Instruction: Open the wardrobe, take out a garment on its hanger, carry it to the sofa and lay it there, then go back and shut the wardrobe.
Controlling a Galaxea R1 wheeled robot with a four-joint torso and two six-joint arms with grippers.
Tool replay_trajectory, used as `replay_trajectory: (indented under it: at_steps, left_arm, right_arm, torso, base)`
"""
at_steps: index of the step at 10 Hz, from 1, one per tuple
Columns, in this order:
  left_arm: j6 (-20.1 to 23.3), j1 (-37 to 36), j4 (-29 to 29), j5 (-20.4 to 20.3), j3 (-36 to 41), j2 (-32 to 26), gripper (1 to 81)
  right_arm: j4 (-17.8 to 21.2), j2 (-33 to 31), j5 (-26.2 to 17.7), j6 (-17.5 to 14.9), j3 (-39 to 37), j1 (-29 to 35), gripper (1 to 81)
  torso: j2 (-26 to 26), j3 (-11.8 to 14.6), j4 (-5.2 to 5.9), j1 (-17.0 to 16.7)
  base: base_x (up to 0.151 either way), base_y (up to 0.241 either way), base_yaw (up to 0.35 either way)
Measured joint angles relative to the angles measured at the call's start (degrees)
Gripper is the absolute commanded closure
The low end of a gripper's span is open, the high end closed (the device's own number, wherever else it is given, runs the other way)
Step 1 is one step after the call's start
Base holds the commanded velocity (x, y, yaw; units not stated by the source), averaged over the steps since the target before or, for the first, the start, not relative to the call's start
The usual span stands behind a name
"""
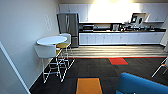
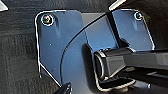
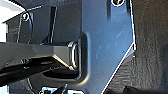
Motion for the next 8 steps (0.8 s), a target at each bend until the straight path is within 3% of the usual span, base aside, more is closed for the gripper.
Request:
replay_trajectory:
  at_steps: [8]
  left_arm:
    - [0.00,0.18,0.02,0.16,0.00,0.30,1.0]
  right_arm:
    - [0.00,0.82,0.00,-0.05,0.00,-0.05,1.0]
  torso:
    - [0.00,0.00,0.00,0.00]
  base:
    - [0.000,0.000,0.307]
